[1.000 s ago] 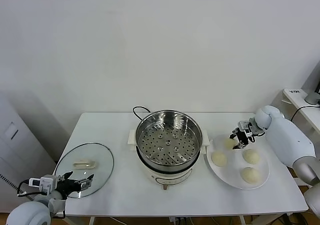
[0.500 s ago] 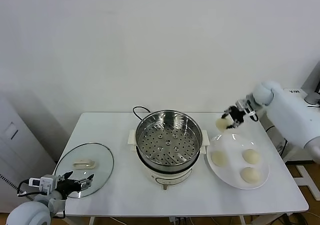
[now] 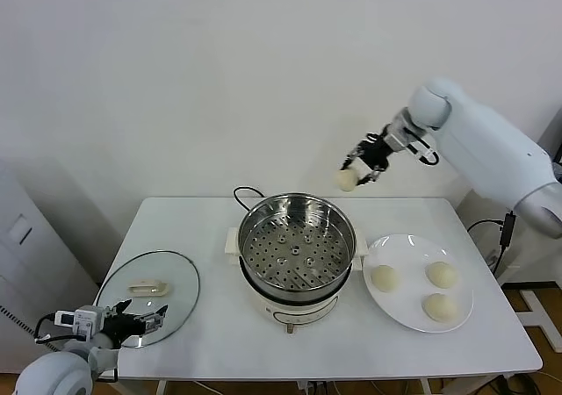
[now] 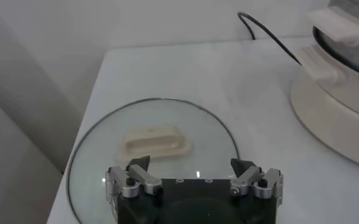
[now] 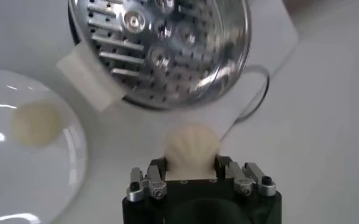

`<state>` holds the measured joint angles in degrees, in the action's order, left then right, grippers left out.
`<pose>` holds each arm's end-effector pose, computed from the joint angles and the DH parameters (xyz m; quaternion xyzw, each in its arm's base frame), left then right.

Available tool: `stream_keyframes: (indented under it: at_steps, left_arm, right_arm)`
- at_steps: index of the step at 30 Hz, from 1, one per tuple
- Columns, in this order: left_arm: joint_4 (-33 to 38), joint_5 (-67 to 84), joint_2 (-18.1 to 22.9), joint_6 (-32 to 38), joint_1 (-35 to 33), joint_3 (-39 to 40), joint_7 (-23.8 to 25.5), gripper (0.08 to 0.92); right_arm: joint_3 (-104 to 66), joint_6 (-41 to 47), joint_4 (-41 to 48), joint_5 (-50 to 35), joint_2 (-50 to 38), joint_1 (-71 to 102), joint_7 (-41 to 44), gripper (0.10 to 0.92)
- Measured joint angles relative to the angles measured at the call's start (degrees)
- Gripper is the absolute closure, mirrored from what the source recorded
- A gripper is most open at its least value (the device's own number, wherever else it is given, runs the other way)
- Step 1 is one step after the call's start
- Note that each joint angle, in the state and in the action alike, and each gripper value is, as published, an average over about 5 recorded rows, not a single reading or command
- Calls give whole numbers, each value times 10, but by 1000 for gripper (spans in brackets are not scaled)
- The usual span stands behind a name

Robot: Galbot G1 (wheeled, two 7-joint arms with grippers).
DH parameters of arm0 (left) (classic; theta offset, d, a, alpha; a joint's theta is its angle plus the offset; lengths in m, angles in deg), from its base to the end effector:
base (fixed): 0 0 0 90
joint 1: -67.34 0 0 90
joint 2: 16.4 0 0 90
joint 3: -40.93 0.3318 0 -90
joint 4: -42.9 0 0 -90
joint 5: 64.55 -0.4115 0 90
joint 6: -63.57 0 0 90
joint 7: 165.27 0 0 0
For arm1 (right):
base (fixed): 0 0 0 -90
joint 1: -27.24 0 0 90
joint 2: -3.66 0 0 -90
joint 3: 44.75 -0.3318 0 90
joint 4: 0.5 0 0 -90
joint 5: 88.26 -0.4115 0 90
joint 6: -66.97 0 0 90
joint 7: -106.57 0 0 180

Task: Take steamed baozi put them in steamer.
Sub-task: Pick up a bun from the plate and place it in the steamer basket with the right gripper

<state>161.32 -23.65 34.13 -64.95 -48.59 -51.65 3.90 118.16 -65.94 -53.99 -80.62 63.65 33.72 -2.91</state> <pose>0.2838 0.0990 -0.2432 -0.0534 -0.9366 -0.0416 0.3439 0.6642 -0.0146 0.0224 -0.6230 0.3153 -0.7155 0.0221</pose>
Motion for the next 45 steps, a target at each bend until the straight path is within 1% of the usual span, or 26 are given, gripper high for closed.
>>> stream_keyframes:
  at_steps: [9,17,28,36,40,45]
  left_arm:
    - [2,0,1,0,1,3,0,177]
    - [1,0,2,1,0,2,0,177]
    - [1,1,5,1,5,4,0,177]
    - [1,5,3,0,6,3,0,177]
    - [1,5,4,0,6,3,0,177]
    - [1,6,5,0,6,2,0,177]
  right_arm:
    - [16,-39,-42,55,39,15,-9,525]
    - [13,-43,-67,114,64,48,-11,525]
    - [-10,-43,-58,202,94,94,-14,525]
    - [-26,-43,-49,238,106,119,-16,521]
    - [-31,-43,-47,248,107,127,-17,465]
    - [-37,-43,-47,251,107,130,-21,323]
